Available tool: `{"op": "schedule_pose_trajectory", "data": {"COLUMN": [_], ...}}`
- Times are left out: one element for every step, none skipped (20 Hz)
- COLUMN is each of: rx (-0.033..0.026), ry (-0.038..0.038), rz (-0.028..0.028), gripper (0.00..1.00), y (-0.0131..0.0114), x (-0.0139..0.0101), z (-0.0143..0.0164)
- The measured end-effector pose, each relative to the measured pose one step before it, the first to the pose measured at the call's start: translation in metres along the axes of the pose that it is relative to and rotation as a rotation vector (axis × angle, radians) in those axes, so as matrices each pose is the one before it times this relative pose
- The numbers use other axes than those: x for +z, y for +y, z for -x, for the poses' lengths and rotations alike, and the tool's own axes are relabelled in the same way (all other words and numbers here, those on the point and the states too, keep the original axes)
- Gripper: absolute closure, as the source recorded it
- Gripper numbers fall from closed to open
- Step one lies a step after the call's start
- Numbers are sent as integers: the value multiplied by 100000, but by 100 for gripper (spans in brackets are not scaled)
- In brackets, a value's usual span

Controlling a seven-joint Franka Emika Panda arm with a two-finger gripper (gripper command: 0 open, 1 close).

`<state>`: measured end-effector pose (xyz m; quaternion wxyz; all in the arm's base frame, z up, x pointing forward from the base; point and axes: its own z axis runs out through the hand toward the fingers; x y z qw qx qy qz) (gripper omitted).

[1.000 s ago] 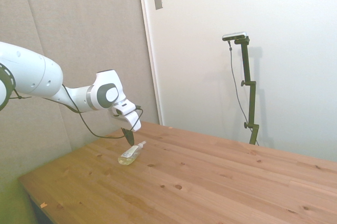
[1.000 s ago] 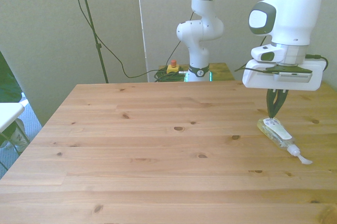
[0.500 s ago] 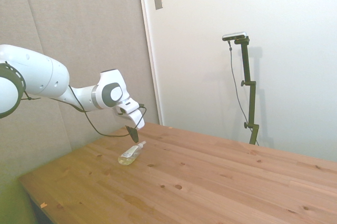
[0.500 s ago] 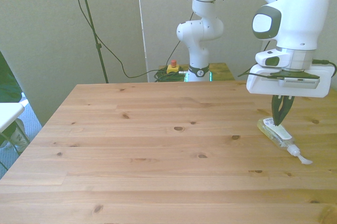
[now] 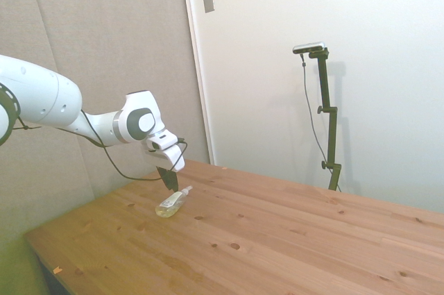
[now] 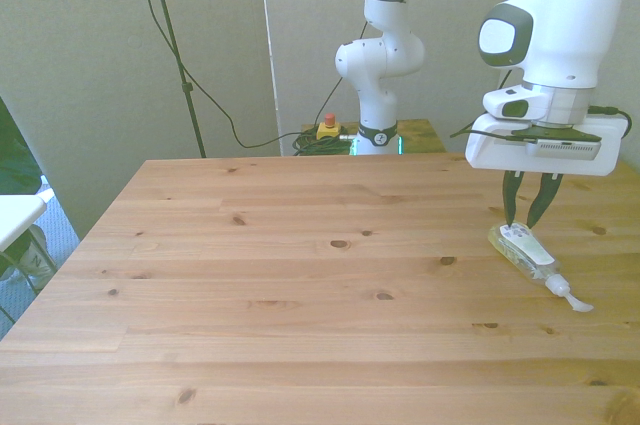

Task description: Knock down the sanitizer

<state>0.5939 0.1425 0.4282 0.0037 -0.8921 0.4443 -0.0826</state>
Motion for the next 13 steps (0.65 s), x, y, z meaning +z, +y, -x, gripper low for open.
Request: {"op": "schedule_pose_trajectory", "data": {"rx": [-701,-639,-563,-628,-659,-745,-732,-703,-689,-765,-651,-524,-334], "ry": [-313,-134,-102,-195,-255,-211,-177,-167,-128,-2,228,105,-59], "rz": [362,204,237,296,437,480,446,330,267,114,-318,-215,-290], "gripper": [0,0,0,0,0,0,0,0,0,0,0,0,0], "y": [443,450,470,477,506,527,546,541,567,561,512,520,508], "x": [-218,-198,-159,-106,-34,-18,14,29,44,24,0,62,118], "z": [317,303,318,379,443,494,520,545,587,573,594,613,583]}}
